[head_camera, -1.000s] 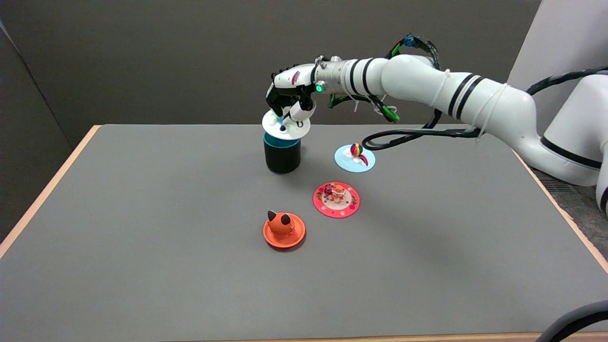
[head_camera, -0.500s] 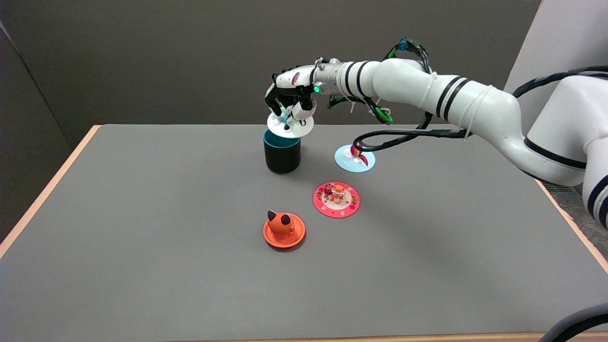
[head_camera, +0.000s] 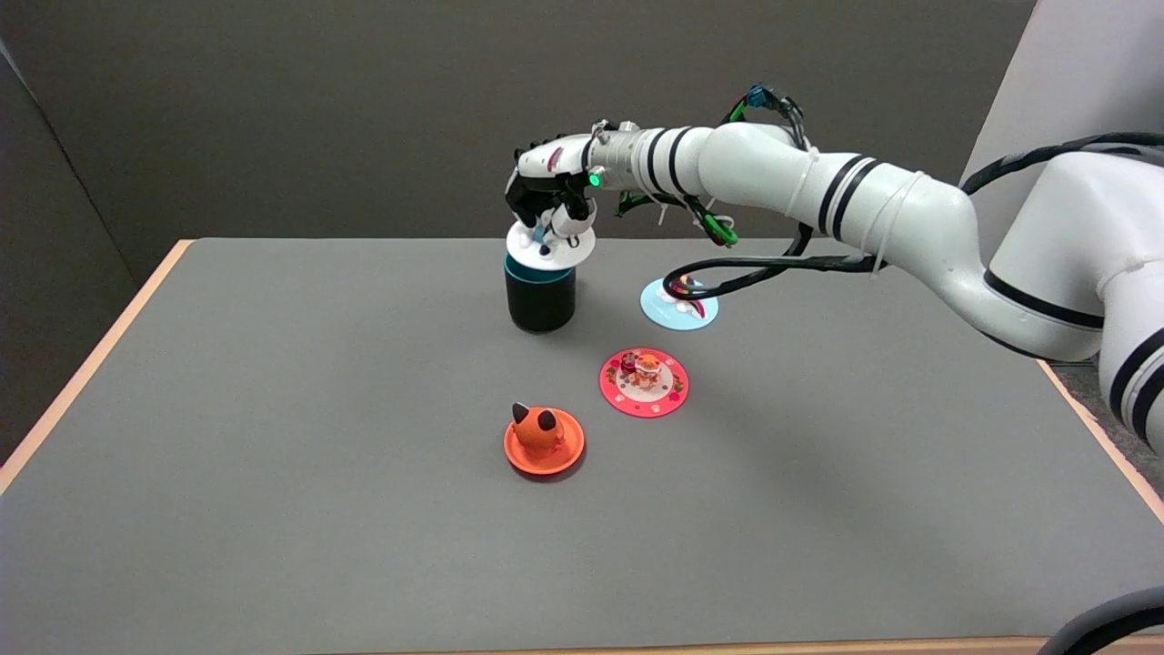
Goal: Place the white cup lid onto the cup.
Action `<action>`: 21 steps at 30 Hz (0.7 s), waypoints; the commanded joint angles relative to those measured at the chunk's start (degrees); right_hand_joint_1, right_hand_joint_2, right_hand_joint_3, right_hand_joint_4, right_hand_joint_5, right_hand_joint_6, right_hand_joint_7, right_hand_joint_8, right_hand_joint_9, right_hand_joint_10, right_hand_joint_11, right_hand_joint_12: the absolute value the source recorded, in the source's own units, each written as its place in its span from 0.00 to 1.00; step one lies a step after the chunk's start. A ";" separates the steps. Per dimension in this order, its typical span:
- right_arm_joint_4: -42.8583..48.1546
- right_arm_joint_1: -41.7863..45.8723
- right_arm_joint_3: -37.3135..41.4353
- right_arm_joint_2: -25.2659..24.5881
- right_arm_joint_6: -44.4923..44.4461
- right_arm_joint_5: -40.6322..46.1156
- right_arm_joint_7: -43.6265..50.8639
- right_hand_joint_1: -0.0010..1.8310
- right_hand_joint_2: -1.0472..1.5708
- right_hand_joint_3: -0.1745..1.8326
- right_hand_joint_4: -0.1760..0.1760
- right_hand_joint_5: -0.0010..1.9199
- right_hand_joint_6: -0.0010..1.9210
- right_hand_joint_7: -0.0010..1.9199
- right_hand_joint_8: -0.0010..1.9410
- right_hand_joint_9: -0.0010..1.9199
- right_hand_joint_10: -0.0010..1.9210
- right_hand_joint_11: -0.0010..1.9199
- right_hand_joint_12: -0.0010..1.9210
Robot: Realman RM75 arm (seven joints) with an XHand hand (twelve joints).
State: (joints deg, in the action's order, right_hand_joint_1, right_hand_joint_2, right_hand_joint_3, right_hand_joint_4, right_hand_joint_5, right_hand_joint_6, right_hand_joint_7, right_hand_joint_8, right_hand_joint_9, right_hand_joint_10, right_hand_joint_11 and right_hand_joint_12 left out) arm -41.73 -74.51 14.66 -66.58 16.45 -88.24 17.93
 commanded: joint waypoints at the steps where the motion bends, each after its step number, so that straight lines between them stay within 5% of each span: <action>1: -3.12 0.76 0.34 -1.10 -0.31 0.39 -0.27 0.80 0.85 0.18 0.82 0.29 0.73 0.29 0.92 0.37 0.71 0.32 0.50; 2: -3.29 0.76 0.34 -1.09 -0.31 0.39 -0.27 0.80 0.83 0.22 0.76 0.26 0.79 0.29 0.92 0.37 0.72 0.30 0.53; 4: -3.54 0.76 0.12 -1.16 -0.31 0.39 -0.27 0.79 0.84 0.19 0.80 0.30 0.74 0.28 0.92 0.37 0.72 0.31 0.51; 5: -3.62 0.76 0.10 -1.17 -0.31 0.39 -0.27 0.72 0.85 0.20 0.45 0.30 0.82 0.28 0.92 0.37 0.72 0.30 0.53; 6: -3.63 0.76 0.10 -1.17 -0.31 0.39 -0.27 0.70 0.86 0.21 0.33 0.31 0.86 0.28 0.92 0.37 0.72 0.30 0.54; 7: -3.63 0.76 0.10 -1.17 -0.31 0.39 -0.27 0.77 0.85 0.19 0.66 0.30 0.77 0.28 0.92 0.37 0.72 0.31 0.51; 8: -3.56 0.76 0.10 -1.24 -0.31 0.39 -0.27 0.79 0.84 0.19 0.79 0.30 0.74 0.29 0.92 0.37 0.72 0.31 0.50; 17: -1.97 0.91 0.01 -1.65 -0.39 0.39 -0.27 0.80 0.83 0.23 0.77 0.27 0.79 0.29 0.92 0.37 0.73 0.30 0.53; 18: -1.75 0.99 0.16 -1.72 -0.39 0.39 -0.27 0.70 0.86 0.20 0.33 0.31 0.85 0.28 0.92 0.36 0.72 0.30 0.53; 19: -1.51 1.00 0.32 -1.73 -0.39 0.39 -0.27 0.78 0.84 0.22 0.68 0.27 0.80 0.28 0.92 0.37 0.73 0.30 0.53; 21: -1.25 1.00 0.34 -1.80 -0.39 0.39 -0.27 0.80 0.83 0.22 0.77 0.26 0.79 0.29 0.92 0.37 0.73 0.30 0.53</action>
State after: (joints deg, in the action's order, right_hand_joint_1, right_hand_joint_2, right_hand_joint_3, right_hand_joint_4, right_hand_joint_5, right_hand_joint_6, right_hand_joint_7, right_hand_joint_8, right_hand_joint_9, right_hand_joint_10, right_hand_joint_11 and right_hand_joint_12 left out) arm -44.05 -73.86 14.77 -67.73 16.20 -87.91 17.72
